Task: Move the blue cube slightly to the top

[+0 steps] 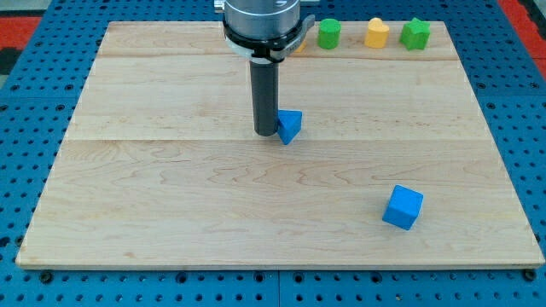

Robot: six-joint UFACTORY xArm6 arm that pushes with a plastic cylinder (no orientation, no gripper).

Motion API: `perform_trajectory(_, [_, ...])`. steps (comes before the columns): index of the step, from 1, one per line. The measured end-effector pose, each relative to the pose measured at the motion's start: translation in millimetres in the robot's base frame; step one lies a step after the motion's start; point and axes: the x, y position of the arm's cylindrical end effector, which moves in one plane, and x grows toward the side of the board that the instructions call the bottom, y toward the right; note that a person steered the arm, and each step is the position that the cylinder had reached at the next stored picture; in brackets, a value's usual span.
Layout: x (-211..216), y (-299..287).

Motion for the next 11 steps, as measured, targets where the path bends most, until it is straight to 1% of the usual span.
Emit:
perform_trajectory(2, [10.8,27.7])
perform_trajectory(3, [60.9,33.6])
perform_trajectory(4, [142.0,96.7])
perform_trajectory(5, [148.8,117.8])
perform_trajectory(7, [148.8,135.7])
perform_trajectory(8, [140.5,152.2])
perform_trajectory(9, [123.9,137.0])
perform_trajectory(10, [47.4,136.9])
perform_trajectory(11, [-25.7,159.1])
